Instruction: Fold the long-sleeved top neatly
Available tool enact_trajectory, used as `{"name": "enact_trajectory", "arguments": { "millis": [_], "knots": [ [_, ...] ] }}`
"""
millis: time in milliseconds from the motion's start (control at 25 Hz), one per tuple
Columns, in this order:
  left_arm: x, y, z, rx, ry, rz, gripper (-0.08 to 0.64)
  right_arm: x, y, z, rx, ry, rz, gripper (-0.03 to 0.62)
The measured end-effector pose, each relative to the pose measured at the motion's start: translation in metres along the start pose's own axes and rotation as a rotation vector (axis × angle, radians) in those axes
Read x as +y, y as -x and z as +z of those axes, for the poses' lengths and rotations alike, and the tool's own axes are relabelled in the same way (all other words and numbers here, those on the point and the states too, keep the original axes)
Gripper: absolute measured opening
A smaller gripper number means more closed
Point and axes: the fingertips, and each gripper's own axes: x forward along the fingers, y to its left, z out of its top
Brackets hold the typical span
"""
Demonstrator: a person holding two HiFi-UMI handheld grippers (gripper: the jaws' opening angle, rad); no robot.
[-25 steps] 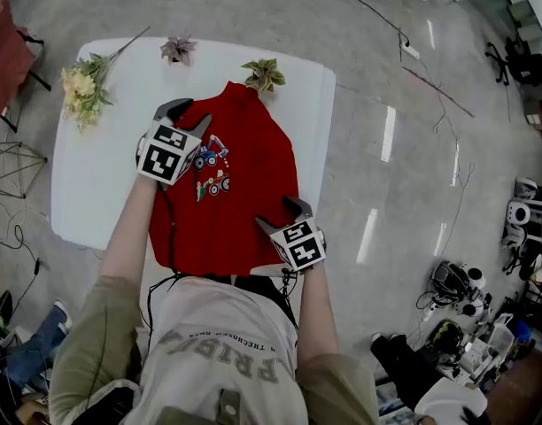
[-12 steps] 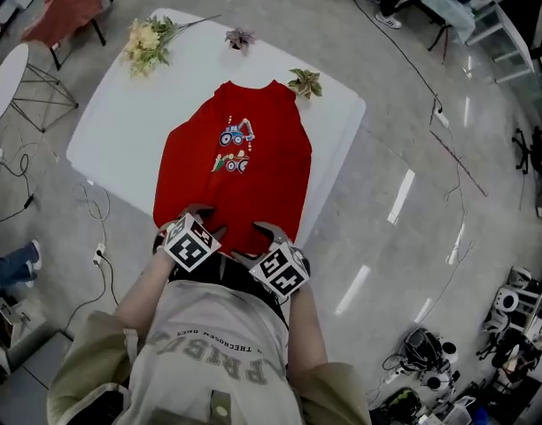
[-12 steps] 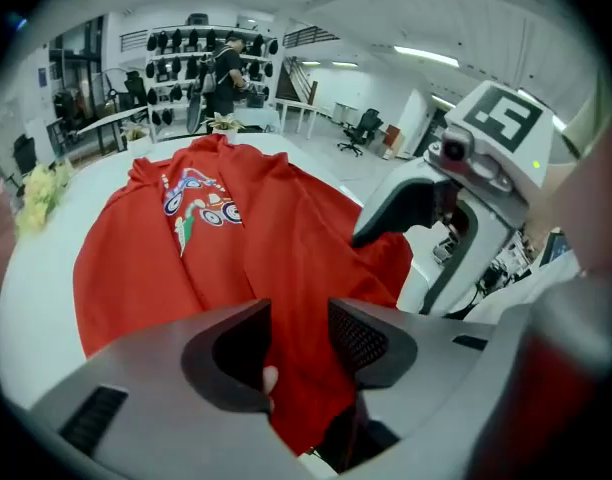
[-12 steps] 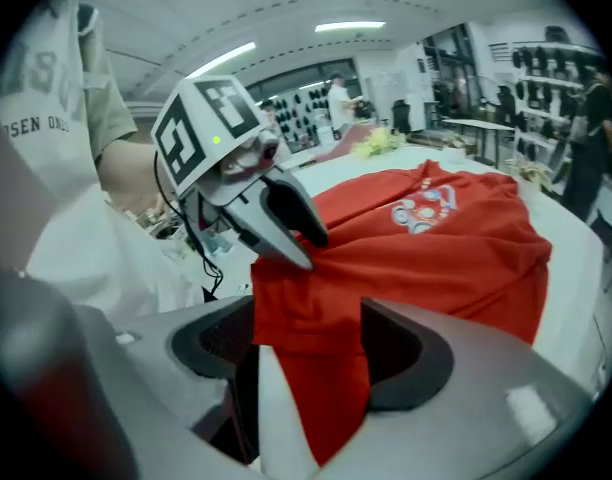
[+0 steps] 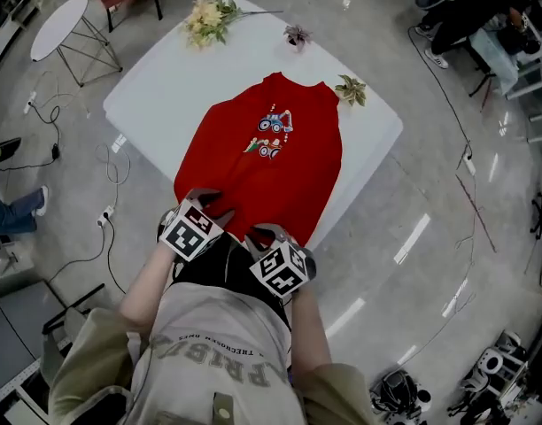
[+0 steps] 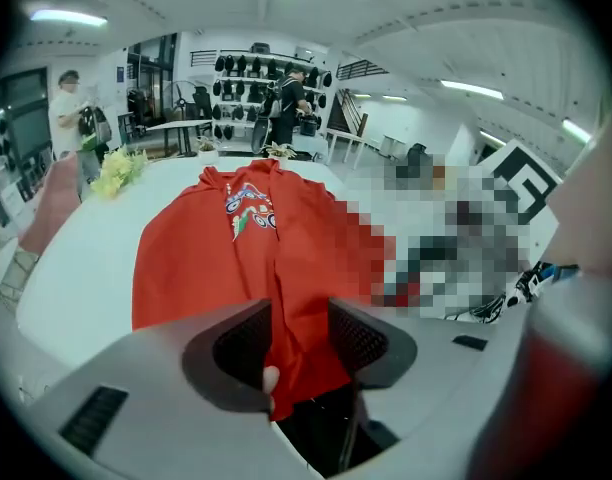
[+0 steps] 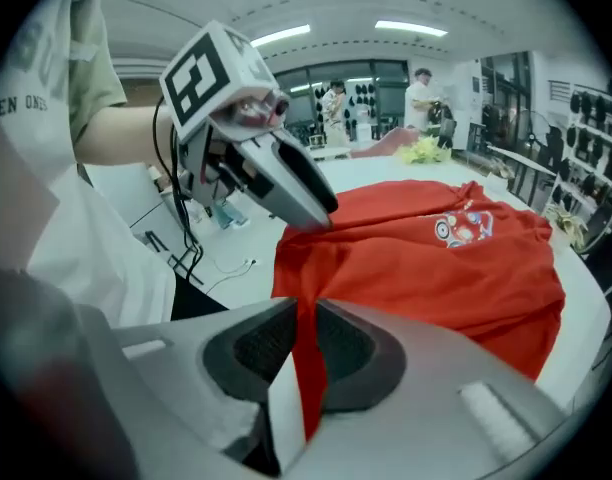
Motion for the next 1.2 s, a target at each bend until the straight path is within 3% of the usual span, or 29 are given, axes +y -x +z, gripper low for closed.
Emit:
{"name": "enact_trajectory", "arguments": {
  "millis": [80, 120, 200, 240, 400, 600, 720, 880, 1040, 1120, 1200],
  "knots": [
    [-0.005, -0.001, 0.001, -0.009, 0.011, 0.007, 0.176, 0.002, -0.005, -0.011, 0.034, 0.026, 0.026, 0.063],
    [-0.008, -0.002, 0.001, -0.011, 0.01, 0.01, 0.176, 0.004, -0.003, -0.011, 0.031, 0.018, 0.051, 0.107],
    [-0.011, -0.002, 0.005, -0.016, 0.0, 0.018, 0.176, 0.003, 0.011, 0.0, -0.011, -0.034, 0.109, 0.318],
    [-0.013, -0.002, 0.008, -0.021, -0.002, 0.02, 0.176, -0.003, 0.021, 0.008, -0.04, -0.051, 0.117, 0.353],
    [-0.024, -0.002, 0.021, -0.051, 0.009, -0.015, 0.176, -0.064, 0.057, 0.034, -0.11, -0.021, 0.008, 0.353],
    [-0.046, -0.02, 0.02, -0.022, -0.031, -0.072, 0.176, -0.163, 0.056, 0.059, -0.074, 0.067, -0.164, 0.351],
    [-0.053, -0.028, 0.017, -0.009, -0.026, -0.094, 0.176, -0.203, 0.03, 0.07, -0.013, 0.1, -0.205, 0.351],
    [-0.053, -0.039, 0.01, 0.015, 0.004, -0.111, 0.176, -0.23, -0.017, 0.059, 0.116, 0.077, -0.167, 0.334],
    [-0.045, -0.044, 0.003, 0.031, 0.032, -0.113, 0.176, -0.243, -0.038, 0.043, 0.185, 0.004, -0.186, 0.189],
    [-0.043, -0.043, 0.003, 0.029, 0.037, -0.118, 0.176, -0.247, -0.036, 0.044, 0.167, -0.035, -0.193, 0.048],
    [-0.043, -0.041, 0.004, 0.023, 0.041, -0.121, 0.176, -0.247, -0.029, 0.052, 0.132, -0.039, -0.198, 0.026]
  ]
}}
